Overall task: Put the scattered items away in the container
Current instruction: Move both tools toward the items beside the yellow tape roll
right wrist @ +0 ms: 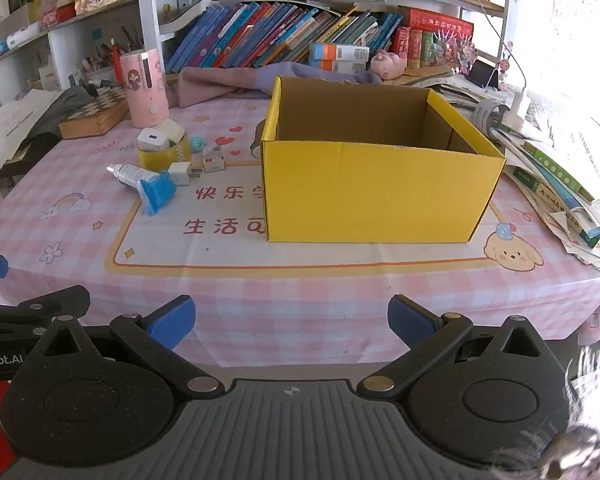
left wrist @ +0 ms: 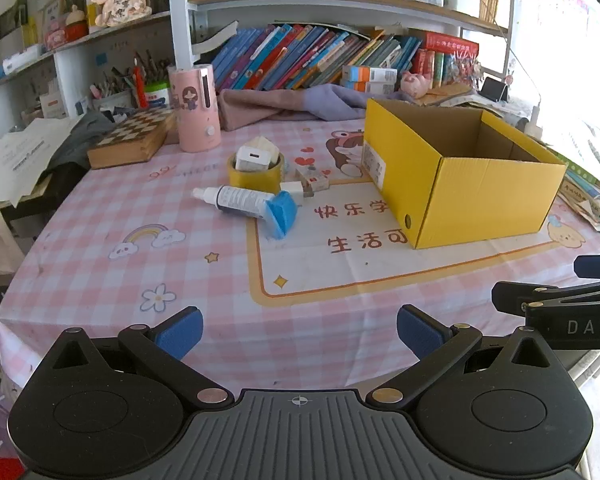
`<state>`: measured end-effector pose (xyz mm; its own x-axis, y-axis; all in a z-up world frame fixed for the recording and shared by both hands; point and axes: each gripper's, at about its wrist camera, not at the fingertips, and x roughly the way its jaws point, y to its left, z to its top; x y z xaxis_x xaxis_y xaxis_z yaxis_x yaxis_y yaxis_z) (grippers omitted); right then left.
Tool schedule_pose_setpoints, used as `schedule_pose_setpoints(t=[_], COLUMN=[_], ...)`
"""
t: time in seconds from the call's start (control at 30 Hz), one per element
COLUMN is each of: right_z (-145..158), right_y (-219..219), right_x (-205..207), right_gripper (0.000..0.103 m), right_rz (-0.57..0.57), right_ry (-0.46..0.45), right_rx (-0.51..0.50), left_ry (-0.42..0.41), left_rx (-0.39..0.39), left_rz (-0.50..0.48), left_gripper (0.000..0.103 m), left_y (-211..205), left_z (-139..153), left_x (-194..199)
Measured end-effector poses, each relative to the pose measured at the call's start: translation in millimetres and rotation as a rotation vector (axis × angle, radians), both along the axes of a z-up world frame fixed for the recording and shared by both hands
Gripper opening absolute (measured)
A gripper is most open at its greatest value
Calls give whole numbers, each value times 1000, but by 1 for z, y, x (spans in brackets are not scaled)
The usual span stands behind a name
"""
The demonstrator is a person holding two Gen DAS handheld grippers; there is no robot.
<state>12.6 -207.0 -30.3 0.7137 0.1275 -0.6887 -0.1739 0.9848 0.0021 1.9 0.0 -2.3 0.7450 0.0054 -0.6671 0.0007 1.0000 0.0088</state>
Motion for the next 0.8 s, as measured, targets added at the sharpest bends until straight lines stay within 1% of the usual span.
schedule_pose_setpoints(t=[0.8], right_z=[-2], right_y=[-1], right_x=[0], right_gripper=[103], right_rz=[2], right_ry=[3], right_rx=[2], left_ry=[7], left_rx=[1], left_rz=[-10], left_gripper=[103], left_y=[0], left_z=[-4], left_x=[-1])
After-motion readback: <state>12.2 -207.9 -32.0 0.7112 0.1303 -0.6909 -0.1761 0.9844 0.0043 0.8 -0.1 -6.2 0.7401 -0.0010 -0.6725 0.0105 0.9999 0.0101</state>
